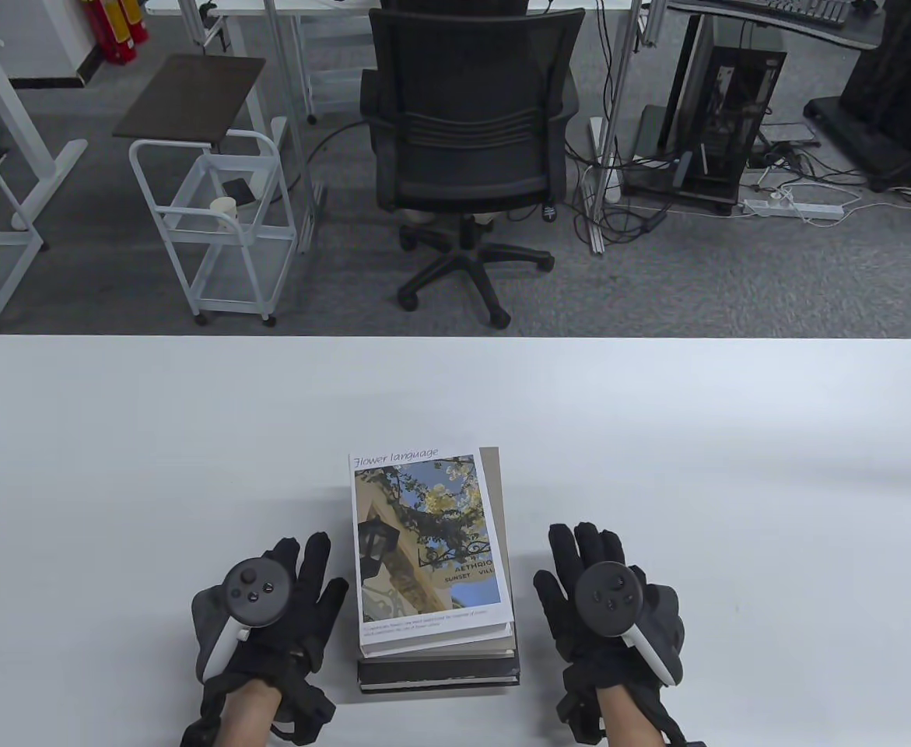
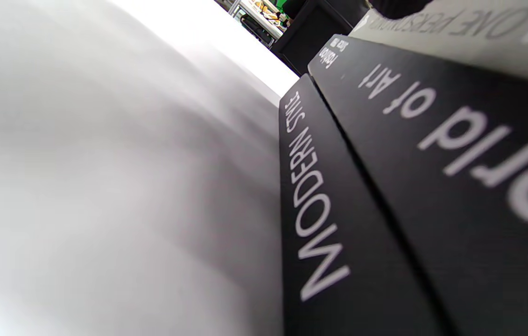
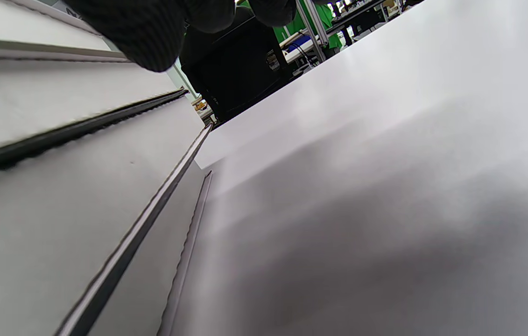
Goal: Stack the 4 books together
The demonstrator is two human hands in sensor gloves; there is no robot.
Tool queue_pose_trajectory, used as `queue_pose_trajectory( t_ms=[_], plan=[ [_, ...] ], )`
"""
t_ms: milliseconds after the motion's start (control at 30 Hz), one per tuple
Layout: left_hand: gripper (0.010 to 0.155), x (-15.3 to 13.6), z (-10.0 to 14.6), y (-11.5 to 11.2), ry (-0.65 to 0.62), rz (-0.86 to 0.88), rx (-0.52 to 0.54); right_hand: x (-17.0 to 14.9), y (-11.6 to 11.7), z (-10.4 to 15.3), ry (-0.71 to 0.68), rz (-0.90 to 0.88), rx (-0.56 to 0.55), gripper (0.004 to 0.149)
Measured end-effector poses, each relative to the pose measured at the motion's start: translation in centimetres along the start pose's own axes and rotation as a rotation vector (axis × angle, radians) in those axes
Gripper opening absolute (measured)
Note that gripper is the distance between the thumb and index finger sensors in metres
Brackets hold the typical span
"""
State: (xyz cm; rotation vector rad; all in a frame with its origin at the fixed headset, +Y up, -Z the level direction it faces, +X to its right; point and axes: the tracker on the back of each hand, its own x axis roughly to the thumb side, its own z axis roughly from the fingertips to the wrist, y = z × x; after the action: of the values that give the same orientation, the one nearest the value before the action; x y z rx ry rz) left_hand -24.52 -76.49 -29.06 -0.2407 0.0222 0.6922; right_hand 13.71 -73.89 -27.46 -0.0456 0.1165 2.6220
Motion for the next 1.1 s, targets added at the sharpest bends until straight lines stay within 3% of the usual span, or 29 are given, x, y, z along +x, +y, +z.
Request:
queue_pose_trajectory(
  t_ms=[1100],
  plan=[
    [0.070,-1.1,-0.8,-0.1,0.086,0.053,-0.054,-0.6,0.4,-0.2,0.009,-0.088,0.046,0.065]
  ],
)
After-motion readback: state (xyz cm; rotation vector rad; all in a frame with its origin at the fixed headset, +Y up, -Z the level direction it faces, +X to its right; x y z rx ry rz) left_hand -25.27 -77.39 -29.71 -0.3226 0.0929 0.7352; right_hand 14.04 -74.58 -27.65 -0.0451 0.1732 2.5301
